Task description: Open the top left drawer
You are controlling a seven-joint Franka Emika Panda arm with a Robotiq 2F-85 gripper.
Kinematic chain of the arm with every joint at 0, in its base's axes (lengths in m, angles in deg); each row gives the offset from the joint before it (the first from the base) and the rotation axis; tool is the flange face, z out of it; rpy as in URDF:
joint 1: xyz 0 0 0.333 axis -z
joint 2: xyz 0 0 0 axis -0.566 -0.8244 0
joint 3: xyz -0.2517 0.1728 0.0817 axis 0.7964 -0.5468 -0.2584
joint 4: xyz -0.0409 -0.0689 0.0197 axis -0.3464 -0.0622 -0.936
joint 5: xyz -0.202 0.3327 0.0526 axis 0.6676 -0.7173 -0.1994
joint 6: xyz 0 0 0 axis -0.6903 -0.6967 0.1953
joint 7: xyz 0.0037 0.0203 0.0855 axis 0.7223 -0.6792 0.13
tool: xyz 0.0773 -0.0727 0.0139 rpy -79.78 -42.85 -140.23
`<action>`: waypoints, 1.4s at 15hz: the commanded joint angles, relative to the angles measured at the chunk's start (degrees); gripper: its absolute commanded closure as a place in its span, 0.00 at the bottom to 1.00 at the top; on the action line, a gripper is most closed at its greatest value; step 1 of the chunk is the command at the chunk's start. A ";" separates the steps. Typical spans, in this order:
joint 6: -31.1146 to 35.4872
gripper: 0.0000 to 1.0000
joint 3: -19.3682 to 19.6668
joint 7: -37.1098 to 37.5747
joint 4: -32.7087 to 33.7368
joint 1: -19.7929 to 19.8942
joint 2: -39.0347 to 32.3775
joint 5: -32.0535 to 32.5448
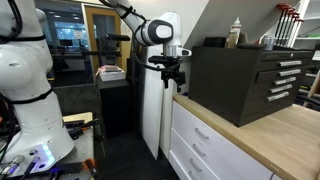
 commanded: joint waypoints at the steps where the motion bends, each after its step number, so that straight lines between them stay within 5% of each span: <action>1: 0.43 0.00 0.75 -6.07 7.04 0.43 -7.65 0.53; 4: -1.44 0.00 0.47 -12.10 11.89 1.55 -10.85 -1.00; 5: -0.07 0.00 0.51 -8.16 8.30 0.78 -8.69 -0.07; 14: 0.64 0.00 0.44 -12.29 11.30 1.68 -11.81 0.26; 21: 4.02 0.00 1.06 -20.43 11.34 2.75 -16.61 6.96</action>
